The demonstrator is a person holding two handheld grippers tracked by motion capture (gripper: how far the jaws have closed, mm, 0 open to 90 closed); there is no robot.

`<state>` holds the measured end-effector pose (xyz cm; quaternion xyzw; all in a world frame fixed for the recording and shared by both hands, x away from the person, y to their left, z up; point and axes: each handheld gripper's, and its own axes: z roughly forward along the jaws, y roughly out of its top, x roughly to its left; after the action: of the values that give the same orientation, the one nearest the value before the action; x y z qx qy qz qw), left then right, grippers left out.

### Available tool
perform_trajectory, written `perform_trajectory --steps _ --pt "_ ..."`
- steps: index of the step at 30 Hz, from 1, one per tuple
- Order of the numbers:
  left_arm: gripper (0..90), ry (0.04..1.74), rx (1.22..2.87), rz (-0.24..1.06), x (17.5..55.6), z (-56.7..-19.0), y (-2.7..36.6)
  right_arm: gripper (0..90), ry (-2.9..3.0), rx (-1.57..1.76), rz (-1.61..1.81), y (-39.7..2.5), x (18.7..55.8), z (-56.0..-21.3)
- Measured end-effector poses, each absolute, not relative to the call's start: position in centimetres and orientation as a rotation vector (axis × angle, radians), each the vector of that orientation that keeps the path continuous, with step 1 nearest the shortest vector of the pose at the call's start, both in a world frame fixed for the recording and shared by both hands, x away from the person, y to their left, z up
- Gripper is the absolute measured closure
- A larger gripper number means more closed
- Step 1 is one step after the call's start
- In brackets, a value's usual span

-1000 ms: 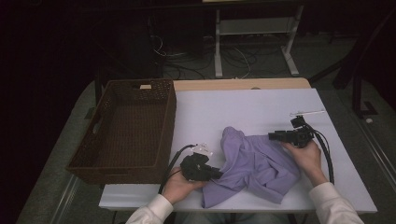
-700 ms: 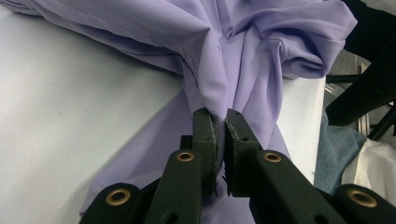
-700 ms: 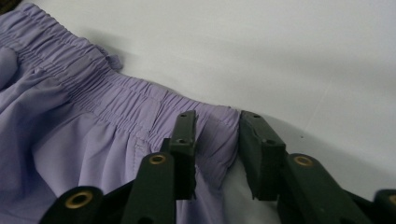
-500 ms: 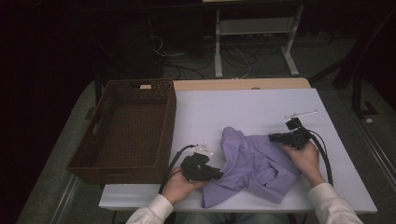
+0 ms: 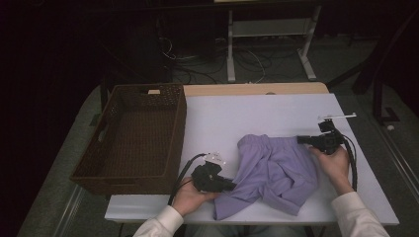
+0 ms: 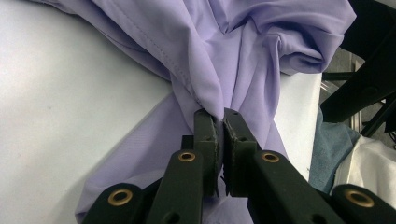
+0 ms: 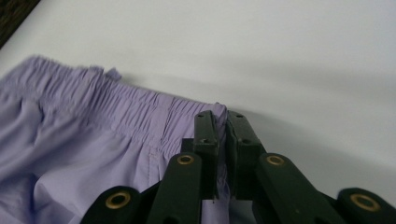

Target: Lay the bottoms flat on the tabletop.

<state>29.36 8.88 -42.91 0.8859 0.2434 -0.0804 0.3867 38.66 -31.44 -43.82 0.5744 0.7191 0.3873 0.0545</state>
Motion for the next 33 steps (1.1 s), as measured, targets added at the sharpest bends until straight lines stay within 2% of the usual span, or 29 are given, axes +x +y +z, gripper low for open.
perform_trajectory --steps 14,26,33 --pt "82.6 0.626 2.269 -0.196 29.4 -43.4 8.1 82.7 2.098 1.851 1.166 -34.5 38.3 -43.9" --pt "49.4 0.765 2.073 -0.085 31.6 -41.3 8.8 82.7 2.075 1.866 1.216 -35.3 37.8 -43.9" --pt "40.6 0.856 1.997 -0.046 34.6 -40.4 8.0 82.7 2.067 1.866 1.236 -35.5 37.6 -43.8"
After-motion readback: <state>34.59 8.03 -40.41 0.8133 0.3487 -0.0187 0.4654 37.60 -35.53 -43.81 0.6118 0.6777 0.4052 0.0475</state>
